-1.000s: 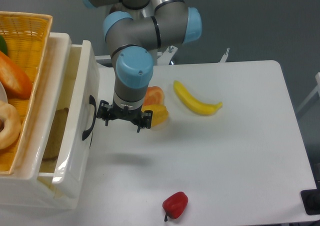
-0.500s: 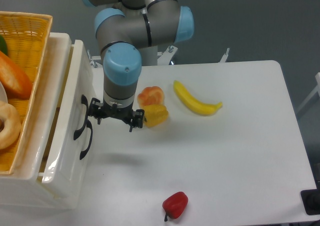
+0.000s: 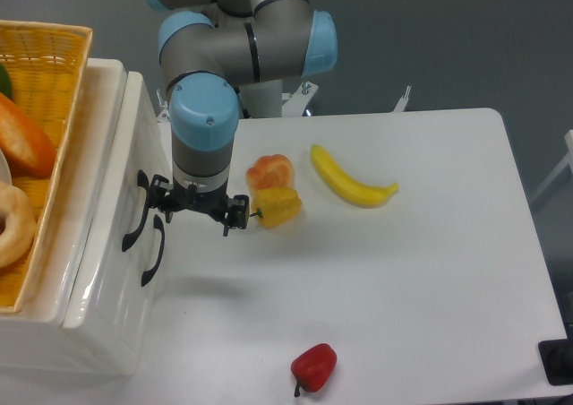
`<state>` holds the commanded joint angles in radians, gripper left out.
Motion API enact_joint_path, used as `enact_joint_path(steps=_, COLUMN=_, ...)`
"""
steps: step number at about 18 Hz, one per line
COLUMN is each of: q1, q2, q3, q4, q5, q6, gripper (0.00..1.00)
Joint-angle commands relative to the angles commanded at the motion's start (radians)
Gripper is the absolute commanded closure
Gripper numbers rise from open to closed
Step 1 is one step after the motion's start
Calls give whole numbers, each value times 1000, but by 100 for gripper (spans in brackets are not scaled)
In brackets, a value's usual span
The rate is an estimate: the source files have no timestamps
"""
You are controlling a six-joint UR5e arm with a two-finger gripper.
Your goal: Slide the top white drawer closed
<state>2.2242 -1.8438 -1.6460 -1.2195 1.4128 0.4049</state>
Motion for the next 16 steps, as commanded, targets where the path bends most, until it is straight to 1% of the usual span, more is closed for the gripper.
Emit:
enact_joint_path(steps=2, q1=20, q2=2, q3=2, q4=2, q5=2, q6=3, gripper=0)
enact_joint_path(steps=3, q1=41, q2=3, q3=14, q4=2, q5=12, q6=8, gripper=0)
enact_joint_path(steps=6, q1=135, q2=0, q3=81, q4=-2, q5=31, q6=61, gripper=0)
enact_joint_path(steps=9, q1=213, q2=-8, q3=116, q4=-1, q5=63, q6=93, gripper=0)
enact_joint_path(steps=11, q1=265, q2=-8, q3=129, q4=0, q5=67, q6=118, gripper=0)
enact_joint_path(steps=12, q1=293, q2=-8, q3=129, q4=2, q5=69, q6=150, gripper=0)
enact_joint_path(steps=13, q1=317, q2=-8, q3=127, q4=2, q5=83, q6=210, gripper=0)
enact_joint_path(steps=16, q1=394, q2=-18, q3=121, q4=3, q5=146, q6=432, gripper=0)
